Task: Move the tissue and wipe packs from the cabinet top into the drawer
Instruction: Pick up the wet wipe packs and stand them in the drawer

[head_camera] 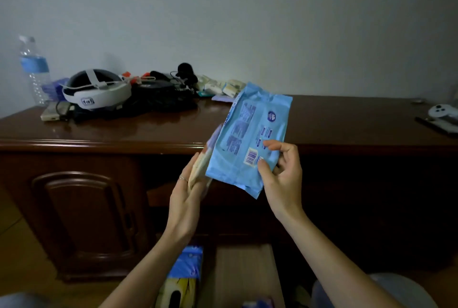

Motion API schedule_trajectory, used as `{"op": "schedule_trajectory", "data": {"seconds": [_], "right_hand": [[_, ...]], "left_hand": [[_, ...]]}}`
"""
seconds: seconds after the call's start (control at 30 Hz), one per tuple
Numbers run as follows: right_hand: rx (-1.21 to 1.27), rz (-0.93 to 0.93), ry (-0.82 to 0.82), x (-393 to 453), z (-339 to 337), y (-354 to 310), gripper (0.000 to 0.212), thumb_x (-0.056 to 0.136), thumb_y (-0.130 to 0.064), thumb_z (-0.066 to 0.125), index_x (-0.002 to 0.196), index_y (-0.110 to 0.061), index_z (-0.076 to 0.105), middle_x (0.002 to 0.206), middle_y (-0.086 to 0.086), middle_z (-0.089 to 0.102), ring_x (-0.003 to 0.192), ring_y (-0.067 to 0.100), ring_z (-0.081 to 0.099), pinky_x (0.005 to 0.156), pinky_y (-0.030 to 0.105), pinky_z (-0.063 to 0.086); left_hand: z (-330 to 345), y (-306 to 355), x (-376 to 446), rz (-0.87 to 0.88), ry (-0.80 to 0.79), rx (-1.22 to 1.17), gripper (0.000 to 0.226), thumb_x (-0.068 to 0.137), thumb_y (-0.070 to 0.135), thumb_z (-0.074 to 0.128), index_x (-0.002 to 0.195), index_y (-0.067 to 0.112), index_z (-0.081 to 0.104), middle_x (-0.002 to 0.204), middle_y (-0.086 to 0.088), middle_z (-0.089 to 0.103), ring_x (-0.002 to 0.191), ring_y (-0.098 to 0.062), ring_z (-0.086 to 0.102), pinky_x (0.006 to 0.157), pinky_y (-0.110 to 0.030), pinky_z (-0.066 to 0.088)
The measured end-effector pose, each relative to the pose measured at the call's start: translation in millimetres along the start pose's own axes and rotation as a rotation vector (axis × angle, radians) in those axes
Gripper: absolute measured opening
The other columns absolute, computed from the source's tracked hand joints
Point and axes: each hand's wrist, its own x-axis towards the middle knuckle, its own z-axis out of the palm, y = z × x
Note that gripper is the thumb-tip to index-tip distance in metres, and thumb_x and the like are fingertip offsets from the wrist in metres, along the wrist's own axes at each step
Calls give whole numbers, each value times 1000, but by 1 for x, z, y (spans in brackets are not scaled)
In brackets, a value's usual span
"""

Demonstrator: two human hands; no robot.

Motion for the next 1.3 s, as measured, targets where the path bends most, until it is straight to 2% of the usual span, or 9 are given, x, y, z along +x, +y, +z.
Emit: {"op": "schedule_trajectory", "data": {"seconds": [0.1,0.23,0.37,0.47,0.6,0.73,0.87,1.03,1.3], "right_hand": [[-6,70,7,-32,-5,21,40,86,5,61,113,-23,52,121,-12,63,117,14,65,87,30,58],[-148,296,6,-97,-14,74,55,82,2,64,122,-30,45,130,-11,53,121,14,62,89,45,61],[-388,468,-29,-162,-23,130,100,73,-6,79,147,-40,22,128,-44,37,113,-16,56,67,8,54],[-570,747,-92,-189,-31,170,86,72,-4,78,139,-38,36,124,-24,49,106,-3,62,69,13,50],[-642,1126,-51,-227,-43,217,38,78,5,63,106,-21,61,98,2,71,87,24,67,54,20,44],[-633,1316,-13,-261,-40,250,47,80,13,58,122,-7,62,116,15,71,102,32,67,81,37,57],[-514,1425,-221,-282,-23,269,62,82,14,62,140,-8,51,129,16,65,114,33,63,95,44,55],[-857,1318,-780,-299,-12,280,66,86,-9,72,144,-14,40,135,10,59,121,30,60,95,38,52],[-1117,1223,-1039,-291,-7,284,28,93,-30,64,118,-16,68,129,8,62,119,27,59,95,41,54]], "left_hand": [[-8,-20,-16,-292,-2,-385,47,86,14,61,127,37,63,112,-21,69,86,-37,70,61,-46,57],[-27,-71,-52,-587,-103,-646,66,78,-5,68,132,32,59,128,-14,65,111,-42,67,69,-54,59],[-35,-131,-104,-803,-14,-665,60,77,-6,67,126,28,63,120,-10,72,103,-37,72,68,-43,61],[-36,-168,-133,-940,190,-467,47,90,-8,56,121,28,63,113,-17,74,88,-38,74,56,-44,60],[-41,-208,-153,-971,383,-321,47,96,-8,47,127,26,55,122,-18,67,100,-37,68,73,-47,58],[-57,-230,-158,-994,506,-218,53,95,-8,49,132,31,50,131,-19,61,115,-39,62,95,-60,53],[-74,-231,-161,-967,513,-152,56,96,-6,49,140,28,45,131,-12,60,116,-32,62,82,-47,58],[-85,-231,-167,-946,500,-72,57,95,-9,49,142,22,42,135,-18,57,121,-42,58,97,-69,47],[-79,-230,-173,-910,387,-6,55,97,-3,53,140,29,44,137,-10,55,120,-32,60,80,-53,60]]}}
